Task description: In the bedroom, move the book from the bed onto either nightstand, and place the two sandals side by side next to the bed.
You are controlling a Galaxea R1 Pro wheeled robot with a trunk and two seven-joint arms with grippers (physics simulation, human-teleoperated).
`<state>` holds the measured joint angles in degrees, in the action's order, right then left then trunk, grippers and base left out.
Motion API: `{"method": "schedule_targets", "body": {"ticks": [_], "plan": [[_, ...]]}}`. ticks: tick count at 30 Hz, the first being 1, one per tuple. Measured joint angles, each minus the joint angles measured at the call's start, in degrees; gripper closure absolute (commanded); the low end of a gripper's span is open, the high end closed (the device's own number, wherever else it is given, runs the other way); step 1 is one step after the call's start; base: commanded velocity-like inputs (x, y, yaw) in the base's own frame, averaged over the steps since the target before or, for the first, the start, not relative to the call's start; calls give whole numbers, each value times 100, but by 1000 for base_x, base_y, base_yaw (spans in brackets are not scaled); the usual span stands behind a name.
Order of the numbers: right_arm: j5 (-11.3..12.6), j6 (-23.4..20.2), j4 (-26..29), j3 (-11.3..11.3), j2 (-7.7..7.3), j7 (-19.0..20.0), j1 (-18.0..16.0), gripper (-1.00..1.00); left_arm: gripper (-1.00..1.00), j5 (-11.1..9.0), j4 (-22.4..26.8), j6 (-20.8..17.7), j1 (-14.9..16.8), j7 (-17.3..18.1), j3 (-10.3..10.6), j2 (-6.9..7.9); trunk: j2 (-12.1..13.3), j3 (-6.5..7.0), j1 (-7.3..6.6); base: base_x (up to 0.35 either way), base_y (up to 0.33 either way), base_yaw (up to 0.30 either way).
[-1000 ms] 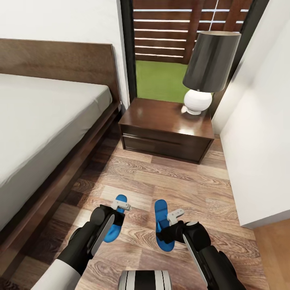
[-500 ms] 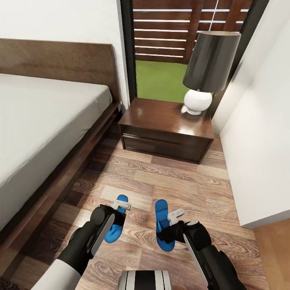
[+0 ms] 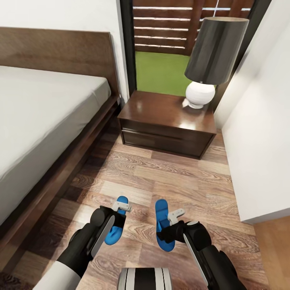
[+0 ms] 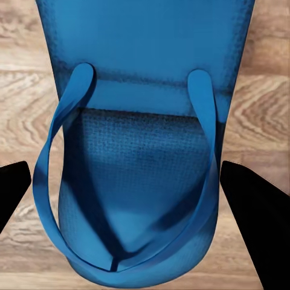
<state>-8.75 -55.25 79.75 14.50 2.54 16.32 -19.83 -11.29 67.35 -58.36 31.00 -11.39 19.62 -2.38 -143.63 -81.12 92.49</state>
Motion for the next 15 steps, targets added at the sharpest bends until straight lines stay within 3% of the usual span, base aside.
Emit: {"method": "schedule_targets", "body": {"ticks": [9, 15], "plan": [[-1, 0, 4, 7, 0, 0, 0, 100, 100, 0, 2, 1, -8, -5, 0, 0, -12, -200, 23, 0, 0, 0], [-2, 0, 6, 8, 0, -2, 4, 100, 100, 3, 2, -1, -9, 0, 0, 3, -12, -200, 23, 0, 0, 0]]}}
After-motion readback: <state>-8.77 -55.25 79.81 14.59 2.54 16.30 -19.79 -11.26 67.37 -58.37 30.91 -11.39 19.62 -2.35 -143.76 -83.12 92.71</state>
